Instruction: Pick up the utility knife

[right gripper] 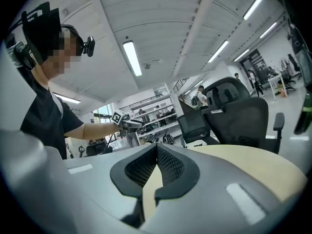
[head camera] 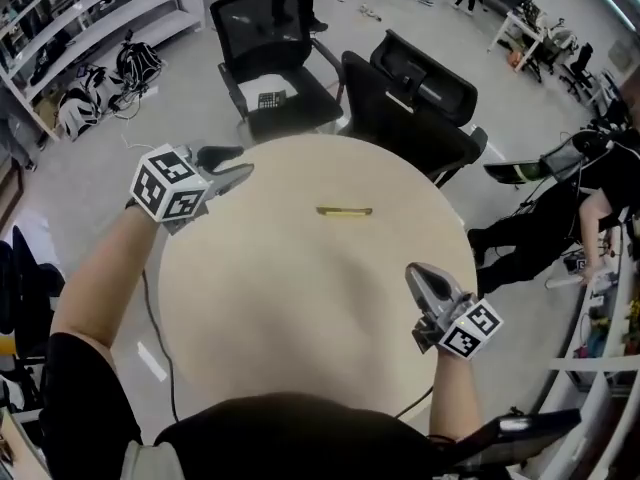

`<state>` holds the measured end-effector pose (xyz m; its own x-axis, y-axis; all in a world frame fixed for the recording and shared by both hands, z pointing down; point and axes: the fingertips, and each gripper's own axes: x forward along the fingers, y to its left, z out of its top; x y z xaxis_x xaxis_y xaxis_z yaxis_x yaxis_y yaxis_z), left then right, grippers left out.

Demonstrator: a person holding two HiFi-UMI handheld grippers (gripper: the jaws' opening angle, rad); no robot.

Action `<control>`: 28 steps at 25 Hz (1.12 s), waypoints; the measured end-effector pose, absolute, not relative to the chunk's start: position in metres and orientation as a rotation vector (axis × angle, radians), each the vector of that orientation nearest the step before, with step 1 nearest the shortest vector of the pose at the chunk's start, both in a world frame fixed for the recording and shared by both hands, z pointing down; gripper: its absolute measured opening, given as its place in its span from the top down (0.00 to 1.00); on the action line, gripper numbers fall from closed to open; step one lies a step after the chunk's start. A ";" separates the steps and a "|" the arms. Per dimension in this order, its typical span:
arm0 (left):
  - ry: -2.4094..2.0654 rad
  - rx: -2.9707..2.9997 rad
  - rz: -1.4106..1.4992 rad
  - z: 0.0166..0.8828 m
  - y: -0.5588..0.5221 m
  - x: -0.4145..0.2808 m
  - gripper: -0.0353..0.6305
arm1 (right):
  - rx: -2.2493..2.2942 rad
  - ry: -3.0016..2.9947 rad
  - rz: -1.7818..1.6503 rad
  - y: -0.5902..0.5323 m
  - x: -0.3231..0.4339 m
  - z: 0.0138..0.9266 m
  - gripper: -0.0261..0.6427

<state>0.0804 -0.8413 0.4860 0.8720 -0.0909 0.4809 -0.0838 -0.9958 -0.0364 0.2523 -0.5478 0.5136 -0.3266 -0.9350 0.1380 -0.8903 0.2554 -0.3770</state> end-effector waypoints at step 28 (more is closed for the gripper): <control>-0.612 -2.588 -1.468 0.804 -0.780 0.334 0.63 | -1.752 2.270 -0.875 -0.620 0.376 0.691 0.94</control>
<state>0.3337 -0.7799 0.8040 0.4535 0.2925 0.8419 0.3926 -0.9136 0.1059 0.3762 -0.6198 0.6907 -0.3097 -0.9224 0.2309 -0.8388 0.1507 -0.5232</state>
